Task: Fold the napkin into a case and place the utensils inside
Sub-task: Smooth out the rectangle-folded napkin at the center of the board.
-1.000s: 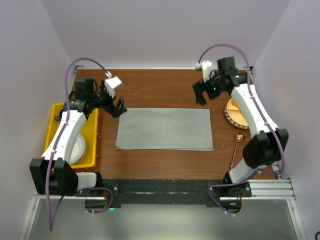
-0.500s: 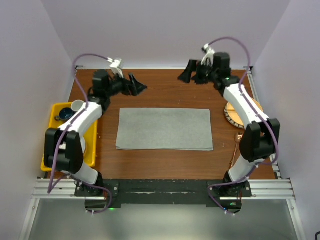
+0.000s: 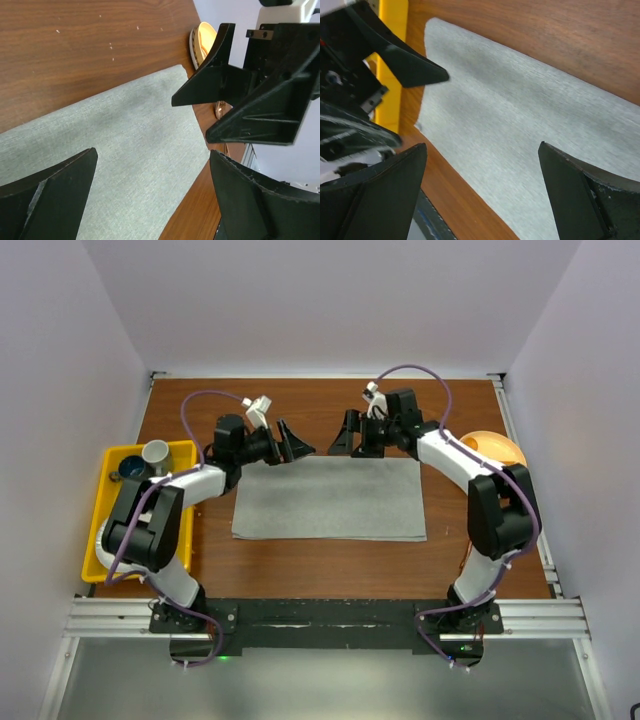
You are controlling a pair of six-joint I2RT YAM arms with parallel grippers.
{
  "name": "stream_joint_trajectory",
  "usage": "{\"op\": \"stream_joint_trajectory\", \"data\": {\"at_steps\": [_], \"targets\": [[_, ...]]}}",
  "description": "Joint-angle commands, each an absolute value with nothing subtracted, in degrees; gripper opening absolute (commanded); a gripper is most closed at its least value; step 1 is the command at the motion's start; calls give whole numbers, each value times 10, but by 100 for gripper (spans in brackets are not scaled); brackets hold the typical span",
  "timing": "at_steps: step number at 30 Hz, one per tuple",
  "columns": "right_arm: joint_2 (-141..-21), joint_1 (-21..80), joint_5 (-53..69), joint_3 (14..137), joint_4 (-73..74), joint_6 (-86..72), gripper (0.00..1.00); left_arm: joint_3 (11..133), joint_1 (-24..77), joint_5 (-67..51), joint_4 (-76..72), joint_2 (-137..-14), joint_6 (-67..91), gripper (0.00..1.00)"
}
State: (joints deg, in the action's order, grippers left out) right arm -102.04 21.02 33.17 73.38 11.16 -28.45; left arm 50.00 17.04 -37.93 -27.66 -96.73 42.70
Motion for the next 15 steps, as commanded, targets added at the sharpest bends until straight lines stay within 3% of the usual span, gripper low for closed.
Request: {"op": "stream_joint_trajectory", "data": {"at_steps": [1,7,15], "targets": [[-976,200,350,737,150,-192,98,448,139,-427,-336,-930,416,100],[-1018,206,381,679,-51,-375,98,442,168,-420,-453,-990,525,100],[-1117,208,376,706,-120,-432,98,487,169,-381,-507,-1098,598,100]]}}
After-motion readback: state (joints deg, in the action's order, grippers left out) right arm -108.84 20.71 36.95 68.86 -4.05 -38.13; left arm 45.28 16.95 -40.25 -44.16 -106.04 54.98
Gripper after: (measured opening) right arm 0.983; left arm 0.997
